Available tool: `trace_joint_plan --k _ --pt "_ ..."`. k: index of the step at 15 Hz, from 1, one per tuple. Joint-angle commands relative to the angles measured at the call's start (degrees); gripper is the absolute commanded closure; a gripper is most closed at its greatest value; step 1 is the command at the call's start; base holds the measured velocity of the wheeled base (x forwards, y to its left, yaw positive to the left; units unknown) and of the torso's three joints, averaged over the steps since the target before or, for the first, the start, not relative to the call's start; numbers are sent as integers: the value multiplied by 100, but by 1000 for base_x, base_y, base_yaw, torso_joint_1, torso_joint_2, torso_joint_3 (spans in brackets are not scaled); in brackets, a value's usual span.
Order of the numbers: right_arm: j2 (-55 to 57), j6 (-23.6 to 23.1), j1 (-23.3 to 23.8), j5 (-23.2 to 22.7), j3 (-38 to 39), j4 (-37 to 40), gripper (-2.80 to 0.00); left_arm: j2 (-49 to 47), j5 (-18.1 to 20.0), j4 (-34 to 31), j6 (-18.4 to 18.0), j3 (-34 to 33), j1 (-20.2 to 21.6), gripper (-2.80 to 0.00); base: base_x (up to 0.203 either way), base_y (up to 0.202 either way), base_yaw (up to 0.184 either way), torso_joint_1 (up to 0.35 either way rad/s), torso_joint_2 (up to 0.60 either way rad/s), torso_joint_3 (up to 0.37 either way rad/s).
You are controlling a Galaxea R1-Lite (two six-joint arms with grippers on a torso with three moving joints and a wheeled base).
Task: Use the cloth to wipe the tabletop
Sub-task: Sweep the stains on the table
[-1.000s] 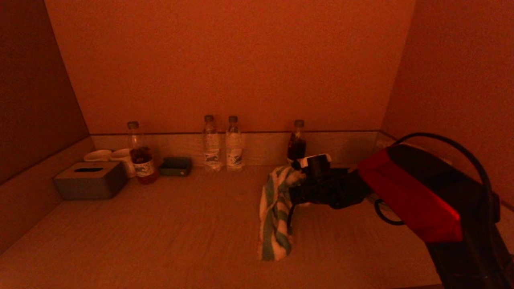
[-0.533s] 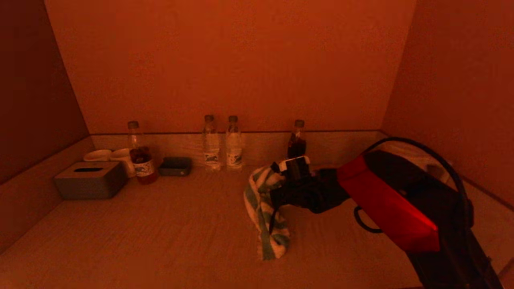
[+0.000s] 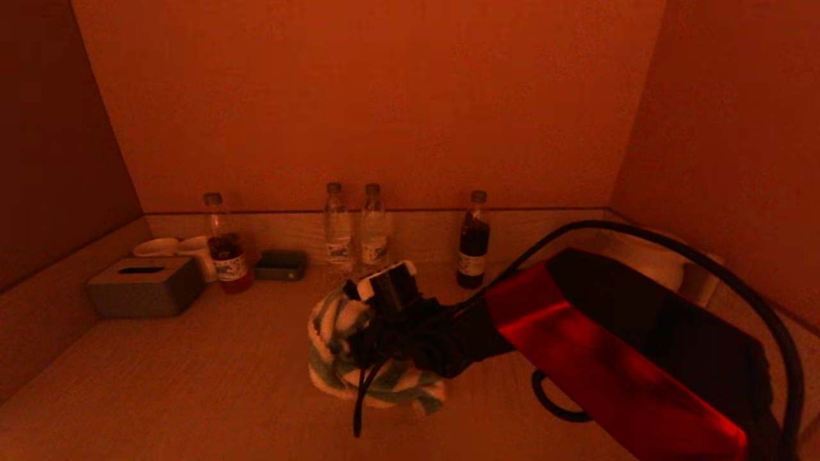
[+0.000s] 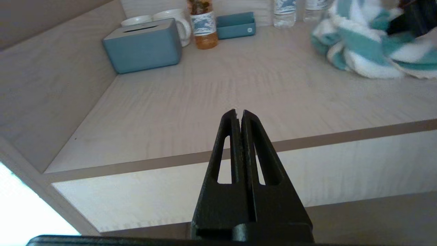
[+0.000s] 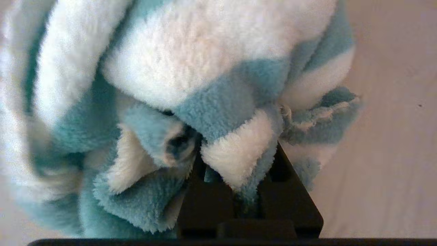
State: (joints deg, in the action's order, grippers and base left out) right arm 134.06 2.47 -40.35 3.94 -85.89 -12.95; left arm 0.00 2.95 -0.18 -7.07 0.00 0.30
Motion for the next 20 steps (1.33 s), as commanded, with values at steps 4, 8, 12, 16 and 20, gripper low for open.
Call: trace_joint_plan --k 4,8,12,16,20 --pt "-1197 610 -569 13 1300 -47 0 0 -1 0 -5 0 -1 0 0 0 0 0 0 0" --pt "-2367 832 -639 17 2518 -65 0 0 4 0 -5 0 -4 0 0 0 0 0 0 0" --pt "-3259 931 -561 93 3340 -67 0 0 4 0 -5 0 -4 0 0 0 0 0 0 0" --pt "-4394 929 -90 272 4037 -21 0 0 3 0 -5 0 5 0 0 0 0 0 0 0" --pt "-5310 926 680 631 4265 241 0 0 4 0 -5 0 -4 0 0 0 0 0 0 0"
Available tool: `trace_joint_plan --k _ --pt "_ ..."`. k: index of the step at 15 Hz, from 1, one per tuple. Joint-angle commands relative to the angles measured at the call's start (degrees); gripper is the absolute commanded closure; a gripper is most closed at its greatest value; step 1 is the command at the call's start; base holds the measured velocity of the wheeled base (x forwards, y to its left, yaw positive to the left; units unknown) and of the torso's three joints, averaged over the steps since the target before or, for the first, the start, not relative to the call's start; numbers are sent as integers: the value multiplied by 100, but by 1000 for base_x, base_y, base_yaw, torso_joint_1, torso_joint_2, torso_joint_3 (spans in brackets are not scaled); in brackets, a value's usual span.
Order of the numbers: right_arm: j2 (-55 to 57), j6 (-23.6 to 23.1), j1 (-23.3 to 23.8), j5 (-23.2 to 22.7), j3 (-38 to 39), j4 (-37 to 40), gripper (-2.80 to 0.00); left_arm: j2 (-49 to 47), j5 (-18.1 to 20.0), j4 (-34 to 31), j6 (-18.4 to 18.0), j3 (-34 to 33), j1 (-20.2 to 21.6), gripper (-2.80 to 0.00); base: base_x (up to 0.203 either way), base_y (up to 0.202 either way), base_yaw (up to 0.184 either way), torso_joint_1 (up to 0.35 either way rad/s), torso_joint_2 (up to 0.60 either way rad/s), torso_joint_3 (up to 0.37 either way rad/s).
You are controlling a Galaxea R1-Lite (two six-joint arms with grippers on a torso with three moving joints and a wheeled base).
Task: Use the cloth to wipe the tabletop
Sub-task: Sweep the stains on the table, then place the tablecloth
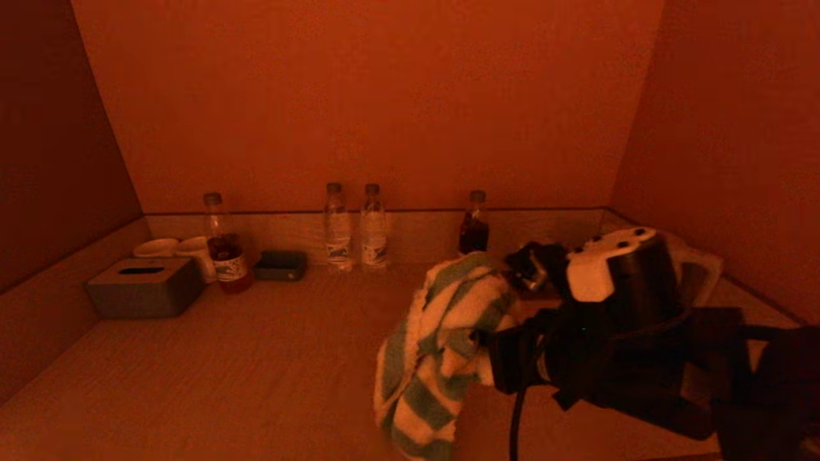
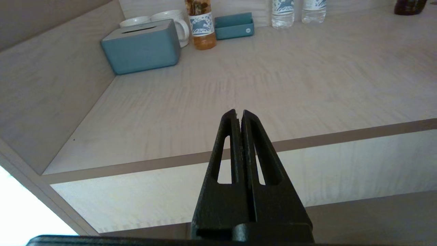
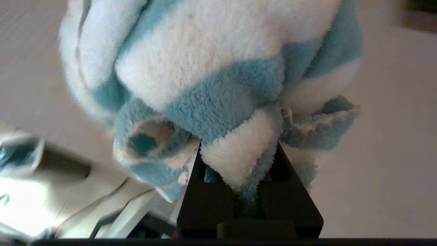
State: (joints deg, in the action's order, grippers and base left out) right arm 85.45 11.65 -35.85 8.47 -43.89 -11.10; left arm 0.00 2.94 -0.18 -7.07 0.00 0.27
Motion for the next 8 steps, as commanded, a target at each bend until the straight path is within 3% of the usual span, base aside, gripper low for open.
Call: trace_joint_plan --k 1,2,8 --pt "-624 10 496 396 117 70 0 0 5 1 -5 0 7 0 0 0 0 0 0 0" --pt "-821 12 723 687 178 73 0 0 5 1 -5 0 8 0 0 0 0 0 0 0" --pt "-1332 5 1791 1357 282 106 0 0 3 1 -5 0 8 0 0 0 0 0 0 0"
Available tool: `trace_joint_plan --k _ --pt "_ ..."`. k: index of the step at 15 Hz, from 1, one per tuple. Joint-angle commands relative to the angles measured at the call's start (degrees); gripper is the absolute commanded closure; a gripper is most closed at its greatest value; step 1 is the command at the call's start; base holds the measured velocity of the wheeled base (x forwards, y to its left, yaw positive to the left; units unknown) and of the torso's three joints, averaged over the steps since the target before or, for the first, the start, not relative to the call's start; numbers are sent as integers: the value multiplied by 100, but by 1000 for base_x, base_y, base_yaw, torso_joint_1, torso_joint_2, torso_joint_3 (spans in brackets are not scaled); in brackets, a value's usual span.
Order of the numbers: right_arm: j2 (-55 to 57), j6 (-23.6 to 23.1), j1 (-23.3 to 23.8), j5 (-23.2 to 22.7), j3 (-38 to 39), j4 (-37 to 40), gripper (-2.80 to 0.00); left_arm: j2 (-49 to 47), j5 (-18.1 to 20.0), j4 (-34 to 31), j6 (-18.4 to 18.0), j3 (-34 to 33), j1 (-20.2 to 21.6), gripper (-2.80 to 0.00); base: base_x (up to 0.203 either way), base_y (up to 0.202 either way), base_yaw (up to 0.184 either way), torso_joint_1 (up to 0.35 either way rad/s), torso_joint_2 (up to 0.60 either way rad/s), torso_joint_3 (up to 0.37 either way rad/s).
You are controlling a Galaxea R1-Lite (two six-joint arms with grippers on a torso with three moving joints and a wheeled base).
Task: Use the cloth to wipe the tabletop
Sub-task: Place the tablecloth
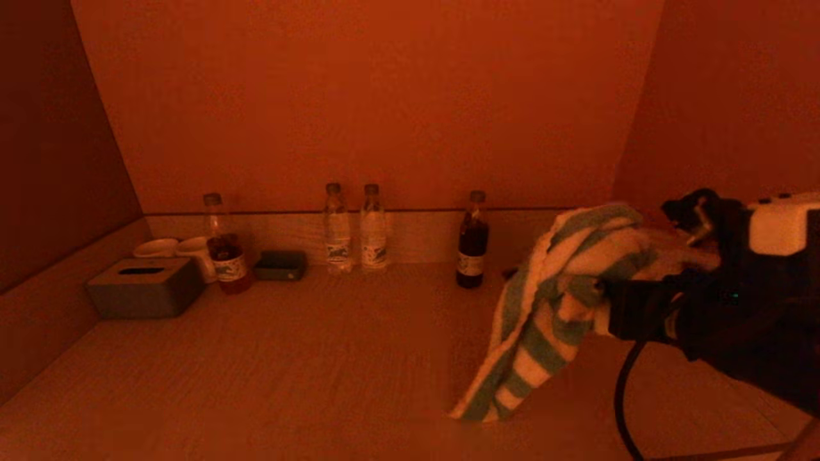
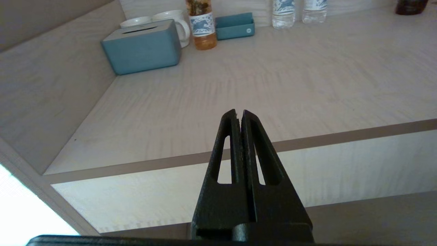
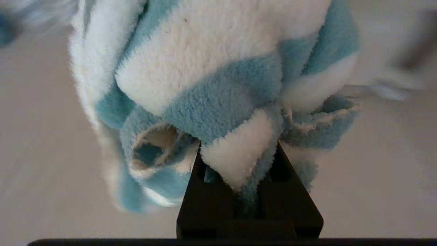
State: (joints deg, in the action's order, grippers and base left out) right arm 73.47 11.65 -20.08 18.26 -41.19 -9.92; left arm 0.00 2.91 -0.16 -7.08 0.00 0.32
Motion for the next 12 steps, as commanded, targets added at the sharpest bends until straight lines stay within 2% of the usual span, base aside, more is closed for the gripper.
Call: trace_joint_plan --k 1,3,6,8,10,12 --pt "-195 9 457 554 54 -20 0 0 -1 -2 -4 0 3 0 0 0 0 0 0 0" --pt "-510 12 716 720 156 -21 0 0 7 -2 -4 0 3 0 0 0 0 0 0 0" --pt "-611 11 830 821 214 -20 0 0 -1 -2 -4 0 -6 0 0 0 0 0 0 0" --pt "-1072 -9 1424 995 261 -25 0 0 7 -2 -4 0 -6 0 0 0 0 0 0 0" --pt "-1245 -35 1735 1094 259 -29 0 0 7 -2 -4 0 3 0 0 0 0 0 0 0" --pt "-1252 -54 2382 1110 167 -55 0 0 6 -2 -4 0 3 0 0 0 0 0 0 0"
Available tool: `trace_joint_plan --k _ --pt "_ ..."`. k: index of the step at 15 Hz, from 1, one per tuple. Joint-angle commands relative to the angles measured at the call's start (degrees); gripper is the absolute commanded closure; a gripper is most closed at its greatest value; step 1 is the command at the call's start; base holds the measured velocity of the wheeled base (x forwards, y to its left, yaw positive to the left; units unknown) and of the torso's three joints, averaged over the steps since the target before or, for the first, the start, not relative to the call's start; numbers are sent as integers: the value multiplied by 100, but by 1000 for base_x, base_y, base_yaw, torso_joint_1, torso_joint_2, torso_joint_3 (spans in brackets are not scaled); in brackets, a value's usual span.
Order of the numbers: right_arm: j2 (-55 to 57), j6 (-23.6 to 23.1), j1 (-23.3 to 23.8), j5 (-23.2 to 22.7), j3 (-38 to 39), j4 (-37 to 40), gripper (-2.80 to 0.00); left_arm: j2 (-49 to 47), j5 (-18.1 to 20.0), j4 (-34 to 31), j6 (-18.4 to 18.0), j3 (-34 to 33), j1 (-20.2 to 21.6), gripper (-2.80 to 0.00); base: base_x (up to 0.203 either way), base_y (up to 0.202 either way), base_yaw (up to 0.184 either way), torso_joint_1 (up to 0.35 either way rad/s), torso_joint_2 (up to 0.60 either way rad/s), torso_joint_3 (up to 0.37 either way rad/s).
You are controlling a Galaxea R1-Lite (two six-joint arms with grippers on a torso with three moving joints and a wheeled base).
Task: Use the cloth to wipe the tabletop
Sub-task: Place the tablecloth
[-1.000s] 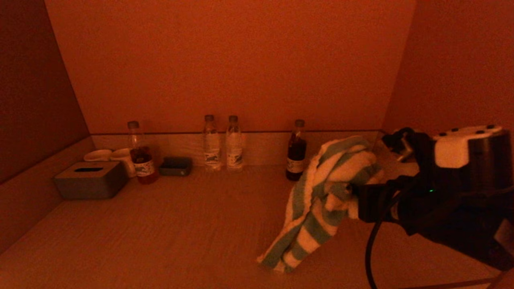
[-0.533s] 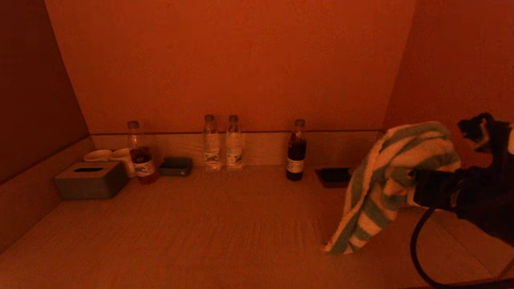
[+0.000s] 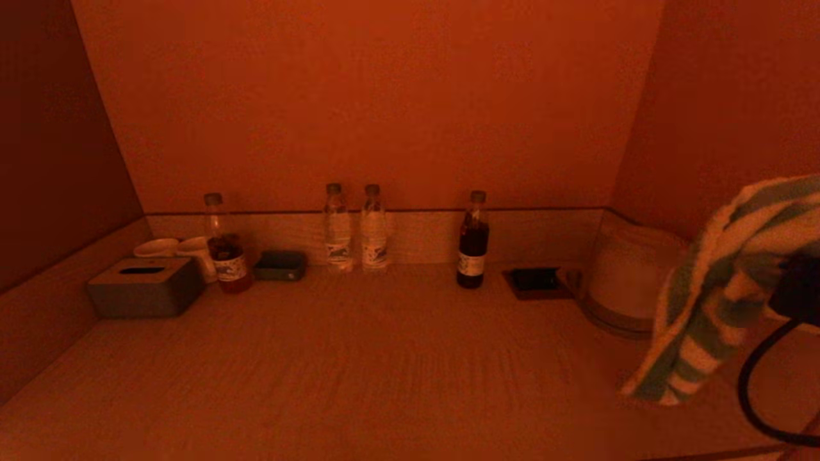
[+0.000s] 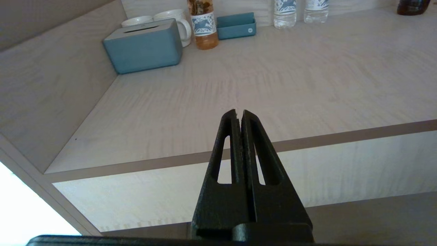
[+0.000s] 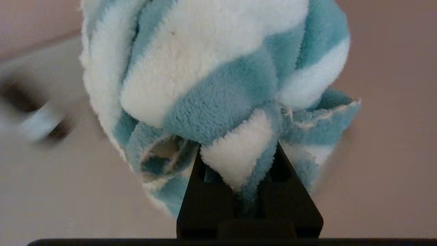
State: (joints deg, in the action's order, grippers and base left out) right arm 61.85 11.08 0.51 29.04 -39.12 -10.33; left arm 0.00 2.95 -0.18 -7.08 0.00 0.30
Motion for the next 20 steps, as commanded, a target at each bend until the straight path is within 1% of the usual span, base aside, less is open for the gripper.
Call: trace_joint_plan --k 1,3,4,12,13,15,17,19,20 --pt "-80 -6 521 38 -99 -26 0 0 4 1 -4 0 5 0 0 0 0 0 0 0" --pt "-42 -25 601 30 -111 -30 0 0 -5 1 -4 0 5 0 0 0 0 0 0 0" --pt "46 -53 722 6 -96 -30 0 0 4 1 -4 0 -4 0 0 0 0 0 0 0" --pt "578 -19 707 -64 -78 -49 0 0 -5 1 -4 0 5 0 0 0 0 0 0 0" --pt "731 -20 688 -112 -79 -55 0 0 -5 1 -4 0 2 0 0 0 0 0 0 0" --pt "1454 -17 657 -195 -82 -151 0 0 4 1 -4 0 5 0 0 0 0 0 0 0" --pt "2031 -43 640 -237 -79 -434 0 0 4 1 -4 0 5 0 0 0 0 0 0 0" --pt "2149 -62 626 -247 -73 -522 0 0 4 1 -4 0 -4 0 0 0 0 0 0 0" --pt "2396 -76 602 -241 -42 -537 0 0 4 1 -4 0 5 0 0 0 0 0 0 0"
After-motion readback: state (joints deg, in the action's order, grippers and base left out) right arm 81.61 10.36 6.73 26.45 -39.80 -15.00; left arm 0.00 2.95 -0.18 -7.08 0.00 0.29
